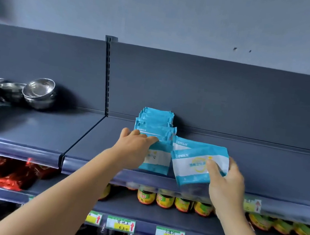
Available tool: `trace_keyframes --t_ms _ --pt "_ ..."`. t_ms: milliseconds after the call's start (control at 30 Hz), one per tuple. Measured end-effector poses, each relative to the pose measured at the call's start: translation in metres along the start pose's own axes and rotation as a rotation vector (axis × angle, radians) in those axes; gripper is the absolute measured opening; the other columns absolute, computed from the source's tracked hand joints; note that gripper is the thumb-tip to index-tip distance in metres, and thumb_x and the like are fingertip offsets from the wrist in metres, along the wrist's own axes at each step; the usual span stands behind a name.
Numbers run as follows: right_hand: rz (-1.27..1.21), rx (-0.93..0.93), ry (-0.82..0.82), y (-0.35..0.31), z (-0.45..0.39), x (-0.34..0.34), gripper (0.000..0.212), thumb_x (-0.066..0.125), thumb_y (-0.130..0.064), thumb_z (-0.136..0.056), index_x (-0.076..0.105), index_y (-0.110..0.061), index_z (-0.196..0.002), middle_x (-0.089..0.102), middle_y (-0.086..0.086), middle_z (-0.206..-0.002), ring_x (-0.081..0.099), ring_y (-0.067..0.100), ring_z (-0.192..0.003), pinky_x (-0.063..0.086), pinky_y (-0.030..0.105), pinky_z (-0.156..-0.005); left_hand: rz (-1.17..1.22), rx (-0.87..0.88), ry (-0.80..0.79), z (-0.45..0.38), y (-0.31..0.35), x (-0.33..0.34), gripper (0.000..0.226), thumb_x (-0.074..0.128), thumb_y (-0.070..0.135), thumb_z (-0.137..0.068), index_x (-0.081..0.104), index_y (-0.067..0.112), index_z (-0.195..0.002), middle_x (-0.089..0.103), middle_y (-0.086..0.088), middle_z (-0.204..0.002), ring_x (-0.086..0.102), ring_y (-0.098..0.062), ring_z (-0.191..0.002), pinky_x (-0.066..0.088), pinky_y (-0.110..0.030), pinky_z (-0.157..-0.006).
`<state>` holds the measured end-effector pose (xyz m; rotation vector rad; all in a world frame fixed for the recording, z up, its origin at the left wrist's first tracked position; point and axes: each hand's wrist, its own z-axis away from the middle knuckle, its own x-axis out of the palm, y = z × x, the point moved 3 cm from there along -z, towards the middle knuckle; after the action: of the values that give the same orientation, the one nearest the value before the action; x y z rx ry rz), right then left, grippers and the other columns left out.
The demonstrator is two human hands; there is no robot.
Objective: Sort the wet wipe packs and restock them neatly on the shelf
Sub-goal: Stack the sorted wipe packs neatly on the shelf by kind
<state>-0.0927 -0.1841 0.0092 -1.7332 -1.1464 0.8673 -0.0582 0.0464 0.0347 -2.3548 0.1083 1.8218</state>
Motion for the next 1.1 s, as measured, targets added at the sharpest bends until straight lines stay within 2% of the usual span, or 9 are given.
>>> trace_keyframes --t_ms 200,400,533,633,700,767,900,1000,1100 --pt "-0.012 0.057 -0.079 0.014 -0.028 0.021 0.01 0.057 -0.013 -0.093 0.057 -0.016 -0.103 0.062 -0.012 -0.088 0.057 -0.005 -0.075 0.04 0.002 -0.046 0.063 0.0 -0.172 -0.026 -0.011 0.023 0.05 0.035 0.016 -0.099 0.027 0.039 -0.143 0.053 0.005 -0.128 0.037 -0.021 -0.111 0.021 -0.041 -0.096" --pt "-0.054 0.119 -0.103 0.017 -0.037 0.039 0.007 0.058 -0.015 -0.093 0.059 -0.022 -0.093 0.065 -0.012 -0.085 0.061 -0.003 -0.072 0.043 0.007 -0.048 0.178 -0.007 -0.039 -0.041 -0.022 0.03 0.041 0.039 0.028 -0.1 0.036 0.036 -0.14 0.052 0.009 -0.135 0.038 -0.02 -0.118 0.02 -0.036 -0.097" --pt "-0.122 0.154 -0.13 0.016 -0.037 0.05 0.008 0.06 -0.015 -0.092 0.063 -0.022 -0.088 0.071 -0.009 -0.083 0.067 0.005 -0.077 0.049 0.023 -0.064 0.222 -0.079 0.114 -0.04 -0.036 0.035 0.039 0.048 0.045 -0.095 0.046 0.034 -0.132 0.052 0.007 -0.128 0.041 -0.019 -0.116 0.022 -0.033 -0.097" --pt "-0.076 0.168 -0.223 0.014 -0.036 0.069 0.01 0.06 -0.011 -0.091 0.064 -0.02 -0.09 0.072 -0.007 -0.082 0.067 0.002 -0.072 0.05 0.02 -0.062 0.247 -0.171 0.219 -0.033 -0.046 0.04 0.046 0.057 0.049 -0.089 0.049 0.032 -0.13 0.043 0.002 -0.125 0.035 -0.021 -0.115 0.029 -0.031 -0.096" --pt "0.016 0.192 -0.277 0.016 -0.033 0.086 0.01 0.061 -0.011 -0.09 0.062 -0.022 -0.089 0.07 -0.008 -0.082 0.066 0.002 -0.069 0.049 0.018 -0.058 0.408 -0.237 0.234 -0.027 -0.052 0.044 0.042 0.062 0.035 -0.089 0.048 0.029 -0.128 0.04 0.0 -0.12 0.041 -0.02 -0.106 0.042 -0.03 -0.089" --pt "0.105 0.218 -0.265 0.02 -0.031 0.097 0.008 0.06 -0.015 -0.09 0.061 -0.023 -0.088 0.069 -0.006 -0.084 0.066 0.009 -0.074 0.052 0.026 -0.063 0.63 -0.255 0.215 -0.022 -0.057 0.049 0.034 0.05 0.021 -0.096 0.049 0.026 -0.129 0.044 0.0 -0.115 0.048 -0.017 -0.095 0.046 -0.03 -0.08" --pt "0.271 0.204 -0.181 0.021 -0.028 0.11 0.005 0.054 -0.02 -0.092 0.055 -0.022 -0.087 0.066 0.0 -0.088 0.062 0.018 -0.078 0.051 0.037 -0.07 0.898 -0.249 0.204 -0.005 -0.065 0.05 0.037 0.038 0.027 -0.101 0.048 0.021 -0.136 0.054 0.001 -0.122 0.053 -0.012 -0.109 0.044 -0.025 -0.089" --pt "0.377 0.147 -0.151 0.016 -0.022 0.127 0.012 0.049 -0.025 -0.094 0.053 -0.015 -0.1 0.065 0.003 -0.094 0.06 0.024 -0.082 0.047 0.034 -0.067 0.955 -0.191 0.085 0.006 -0.055 0.05 0.07 0.062 0.052 -0.083 0.036 0.022 -0.141 0.041 0.008 -0.123 0.044 -0.006 -0.113 0.04 -0.024 -0.095" --pt "0.463 0.129 -0.179 0.013 -0.016 0.139 0.02 0.048 -0.029 -0.095 0.048 -0.012 -0.105 0.061 0.005 -0.105 0.058 0.027 -0.089 0.043 0.032 -0.07 0.828 -0.196 0.078 0.005 -0.048 0.051 0.093 0.076 0.053 -0.07 0.027 0.021 -0.142 0.033 0.009 -0.12 0.034 -0.01 -0.118 0.033 -0.022 -0.096"
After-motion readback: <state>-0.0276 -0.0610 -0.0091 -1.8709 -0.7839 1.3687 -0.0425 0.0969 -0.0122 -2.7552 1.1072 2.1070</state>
